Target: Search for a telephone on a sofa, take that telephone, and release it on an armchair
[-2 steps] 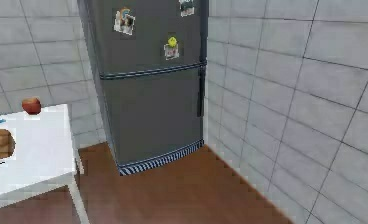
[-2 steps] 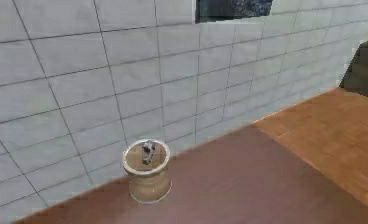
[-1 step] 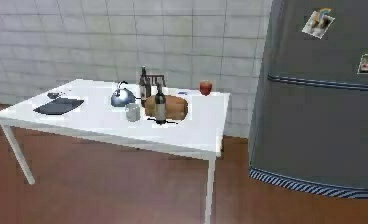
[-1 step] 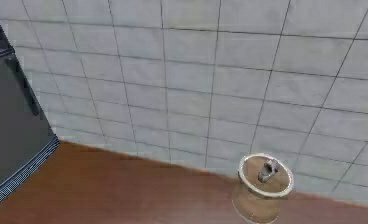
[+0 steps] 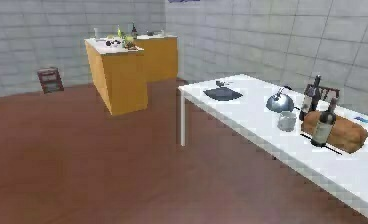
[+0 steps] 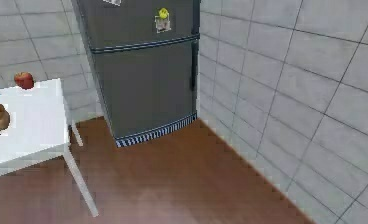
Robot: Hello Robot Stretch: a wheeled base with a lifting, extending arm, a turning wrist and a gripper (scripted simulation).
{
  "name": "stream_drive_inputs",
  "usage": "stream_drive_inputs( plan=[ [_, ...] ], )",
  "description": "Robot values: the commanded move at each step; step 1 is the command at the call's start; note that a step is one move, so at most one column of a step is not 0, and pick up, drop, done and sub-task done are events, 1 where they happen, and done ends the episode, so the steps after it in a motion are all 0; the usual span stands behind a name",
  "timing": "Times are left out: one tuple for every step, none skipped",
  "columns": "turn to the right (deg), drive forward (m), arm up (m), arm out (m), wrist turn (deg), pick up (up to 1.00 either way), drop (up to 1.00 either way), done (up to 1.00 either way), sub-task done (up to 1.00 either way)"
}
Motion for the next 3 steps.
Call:
stream_drive_inputs(
  plan=[
    [-45.0,0.0,0.0,0.0,0.0,0.0,0.0,0.0,0.0],
    [-6.0,0.0,0.0,0.0,0.0,0.0,0.0,0.0,0.0],
    [0.0,1.0,0.0,0.0,0.0,0.0,0.0,0.0,0.0]
  ],
)
